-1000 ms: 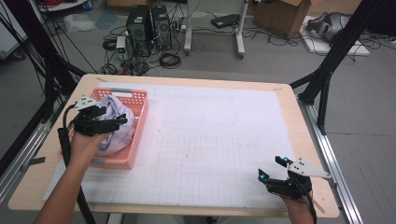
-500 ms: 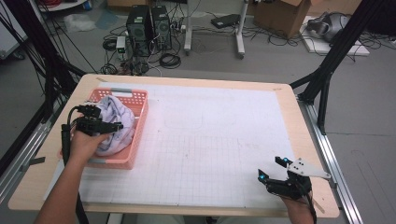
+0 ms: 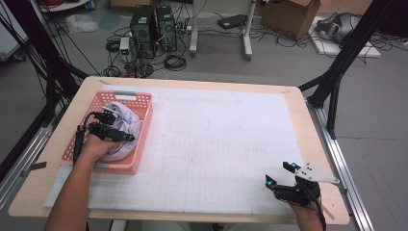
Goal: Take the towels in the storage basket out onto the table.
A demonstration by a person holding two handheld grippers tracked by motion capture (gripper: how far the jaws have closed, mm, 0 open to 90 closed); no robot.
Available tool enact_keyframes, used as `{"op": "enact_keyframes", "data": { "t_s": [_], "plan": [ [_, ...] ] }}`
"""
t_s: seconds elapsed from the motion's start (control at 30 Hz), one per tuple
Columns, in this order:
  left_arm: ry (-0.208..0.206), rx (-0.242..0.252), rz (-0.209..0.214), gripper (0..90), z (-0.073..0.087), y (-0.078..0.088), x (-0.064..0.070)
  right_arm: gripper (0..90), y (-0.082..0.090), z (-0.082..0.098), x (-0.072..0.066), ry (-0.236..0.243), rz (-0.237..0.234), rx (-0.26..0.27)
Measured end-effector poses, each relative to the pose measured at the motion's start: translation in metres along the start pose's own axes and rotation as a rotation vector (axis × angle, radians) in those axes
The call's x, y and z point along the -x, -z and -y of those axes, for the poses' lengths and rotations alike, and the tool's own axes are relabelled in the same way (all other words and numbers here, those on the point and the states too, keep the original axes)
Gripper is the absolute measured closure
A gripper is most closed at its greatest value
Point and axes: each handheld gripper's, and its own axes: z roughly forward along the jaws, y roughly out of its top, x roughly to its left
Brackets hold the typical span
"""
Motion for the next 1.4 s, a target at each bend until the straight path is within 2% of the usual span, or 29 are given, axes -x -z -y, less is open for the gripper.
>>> {"op": "enact_keyframes", "data": {
  "t_s": [0.07, 0.27, 0.4, 0.43, 0.47, 0.5, 0.53, 0.63, 0.77, 0.87, 0.93, 1.03, 1.07, 1.1, 1.13, 1.27, 1.33, 1.4],
  "plan": [
    [-0.001, -0.002, 0.003, 2.0, 0.0, -0.001, -0.001, 16.1, 0.0, 0.0, 0.0, -0.001, 0.0, -0.003],
    [0.004, 0.002, -0.025, 4.0, 0.0, -0.004, -0.002, 16.1, -0.002, 0.001, 0.0, -0.003, -0.007, -0.016],
    [0.014, 0.012, -0.044, 17.1, -0.001, -0.002, -0.002, 16.1, -0.002, 0.001, 0.0, -0.007, -0.007, -0.007],
    [0.015, 0.017, -0.042, 17.1, -0.001, -0.001, -0.002, 16.1, -0.002, 0.001, 0.0, -0.007, -0.007, -0.007],
    [0.017, 0.024, -0.04, 26.2, -0.001, 0.0, -0.002, 16.1, -0.002, 0.001, 0.001, -0.012, -0.006, -0.004],
    [0.018, 0.026, -0.037, 26.2, -0.002, 0.001, -0.002, 16.1, -0.002, 0.001, 0.001, -0.012, -0.006, -0.004],
    [0.028, 0.033, -0.022, 34.1, -0.002, 0.002, -0.002, 16.1, -0.002, 0.001, 0.002, -0.013, -0.007, -0.003],
    [0.04, 0.036, -0.003, 45.6, -0.001, 0.004, -0.004, 16.1, -0.003, 0.002, 0.005, -0.013, -0.006, -0.005],
    [0.051, 0.046, 0.007, 50.8, -0.001, 0.007, -0.004, 16.1, -0.002, 0.002, 0.005, -0.017, -0.004, -0.005],
    [0.04, 0.066, 0.005, 54.0, 0.0, 0.011, -0.003, 16.1, 0.002, 0.002, 0.004, -0.02, 0.002, -0.004],
    [0.038, 0.092, 0.005, 54.4, 0.0, 0.015, -0.002, 16.1, 0.005, 0.001, 0.003, -0.02, 0.009, 0.007],
    [0.053, 0.159, 0.007, 54.6, 0.0, 0.024, -0.002, 16.2, 0.005, 0.001, 0.003, -0.023, 0.015, 0.011],
    [0.053, 0.184, 0.012, 54.6, 0.0, 0.027, -0.002, 16.2, 0.005, 0.001, 0.003, -0.023, 0.015, 0.011],
    [0.047, 0.231, 0.027, 54.6, 0.001, 0.032, -0.001, 16.1, 0.005, 0.001, 0.003, -0.029, 0.015, 0.01],
    [0.047, 0.231, 0.027, 54.6, 0.001, 0.032, -0.001, 16.1, 0.005, 0.001, 0.003, -0.029, 0.015, 0.01],
    [0.042, 0.329, 0.064, 54.5, 0.003, 0.045, 0.001, 16.2, 0.005, 0.0, 0.002, -0.022, 0.012, 0.01],
    [0.04, 0.347, 0.064, 54.4, 0.004, 0.047, 0.0, 16.2, 0.005, 0.0, 0.002, -0.022, 0.012, 0.01],
    [0.044, 0.388, 0.075, 54.3, 0.007, 0.05, -0.001, 16.2, 0.004, 0.001, 0.002, -0.025, 0.011, 0.009]
  ]
}}
